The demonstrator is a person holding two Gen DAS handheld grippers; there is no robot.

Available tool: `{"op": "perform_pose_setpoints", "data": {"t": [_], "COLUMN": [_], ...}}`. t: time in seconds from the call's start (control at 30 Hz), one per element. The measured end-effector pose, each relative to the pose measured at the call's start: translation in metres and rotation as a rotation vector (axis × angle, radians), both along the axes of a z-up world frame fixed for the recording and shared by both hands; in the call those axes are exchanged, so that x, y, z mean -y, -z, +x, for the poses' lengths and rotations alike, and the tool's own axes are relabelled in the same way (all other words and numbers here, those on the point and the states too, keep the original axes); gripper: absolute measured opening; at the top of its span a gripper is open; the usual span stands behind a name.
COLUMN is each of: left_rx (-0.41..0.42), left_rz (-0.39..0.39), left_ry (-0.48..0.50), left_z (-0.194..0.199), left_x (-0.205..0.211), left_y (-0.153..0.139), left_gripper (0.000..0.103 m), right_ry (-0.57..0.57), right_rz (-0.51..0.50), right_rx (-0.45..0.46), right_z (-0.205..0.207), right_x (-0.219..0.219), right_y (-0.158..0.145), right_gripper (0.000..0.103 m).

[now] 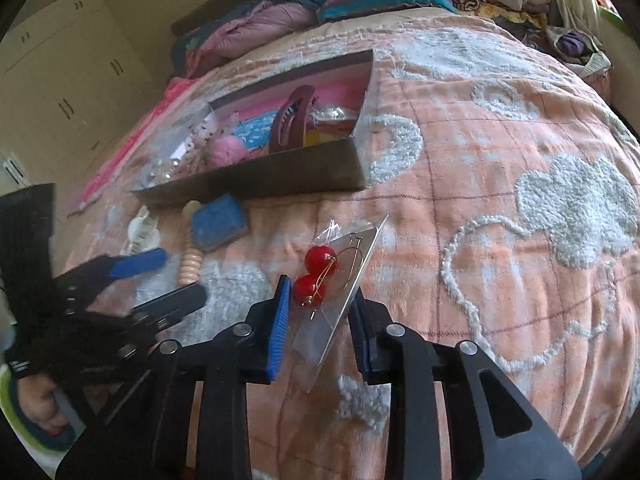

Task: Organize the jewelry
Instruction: 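Grasp the red cherry earring card with the right tool while the left grasps the spiral hair tie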

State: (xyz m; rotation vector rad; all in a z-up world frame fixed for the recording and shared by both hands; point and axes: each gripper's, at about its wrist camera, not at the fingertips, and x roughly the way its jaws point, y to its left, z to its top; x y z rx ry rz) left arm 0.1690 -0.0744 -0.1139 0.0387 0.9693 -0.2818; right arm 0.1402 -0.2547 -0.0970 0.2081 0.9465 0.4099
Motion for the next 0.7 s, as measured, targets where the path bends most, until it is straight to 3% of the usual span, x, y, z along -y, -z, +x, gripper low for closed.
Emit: {"op": "perform_pose_setpoints", "data": {"t": [0.07,0.17,0.33,0.7], "left_rx": [-0.008,0.001,0.013,0.078], "left_rz": [0.0,0.027,0.015,-0.06], "left_ry": [0.003,0.014,0.026,0.012], "left_z": [0.003,0.006,0.002,-0.023], "left_x": [0.002,0.007,0.005,-0.024], "left_y": [0.004,0.007,0.001,-0.038], "left_gripper": [0.044,0.021,0.011,0.01], "right_ry": [0.008,0.016,0.008,-0.088], "right_rz": [0.013,0.024,0.028,0.03], "right_rx": [0.008,0.029,0.062,0.124], "right_z": [-0.005,-0.014,-0.026,-0.047], "right_x": [0.005,0.011,0.011,-0.018], "right_y": [-0.005,-0.014,-0.028,-0.056], "right_gripper": [0.027,0.027,0.027,0.027]}}
